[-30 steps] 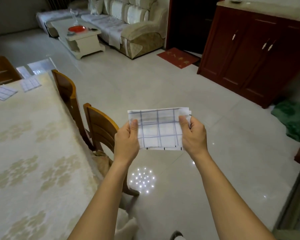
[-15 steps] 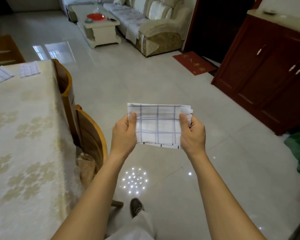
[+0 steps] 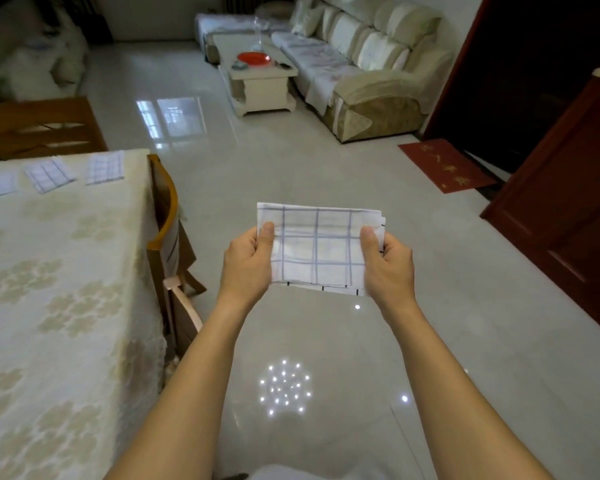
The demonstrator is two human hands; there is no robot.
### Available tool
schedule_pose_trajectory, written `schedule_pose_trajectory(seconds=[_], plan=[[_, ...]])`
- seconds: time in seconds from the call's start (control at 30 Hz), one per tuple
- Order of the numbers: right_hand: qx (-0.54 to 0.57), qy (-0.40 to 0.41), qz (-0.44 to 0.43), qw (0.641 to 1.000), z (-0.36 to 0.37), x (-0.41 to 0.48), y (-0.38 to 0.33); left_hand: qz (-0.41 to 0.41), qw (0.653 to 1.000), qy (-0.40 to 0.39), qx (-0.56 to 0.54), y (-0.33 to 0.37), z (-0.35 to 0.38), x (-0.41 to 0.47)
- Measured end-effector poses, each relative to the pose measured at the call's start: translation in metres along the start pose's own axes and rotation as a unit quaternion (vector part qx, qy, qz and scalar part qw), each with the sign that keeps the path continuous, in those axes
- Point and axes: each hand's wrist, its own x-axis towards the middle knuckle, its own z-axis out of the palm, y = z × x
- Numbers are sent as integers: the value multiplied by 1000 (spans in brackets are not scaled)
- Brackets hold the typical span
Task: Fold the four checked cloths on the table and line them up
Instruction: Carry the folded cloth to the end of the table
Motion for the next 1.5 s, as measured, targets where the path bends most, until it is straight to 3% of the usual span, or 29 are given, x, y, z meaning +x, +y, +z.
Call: schedule_pose_trajectory(seconds=[0.3, 0.5, 0.8, 1.23, 1.5], plan=[[53, -159, -16, 986, 58, 150, 35, -64, 991, 116, 0, -10, 25, 104], [47, -217, -31, 975, 76, 250, 33, -112, 978, 178, 10, 2, 53, 169], [52, -306, 4, 951, 155, 336, 46, -100, 969, 226, -4, -25, 48, 250], [25, -274, -45, 960, 333, 497, 3, -87, 960, 264, -23, -71, -29, 475], [24, -296, -26, 954, 426, 581, 21, -107, 960, 257, -24, -109, -60, 578]])
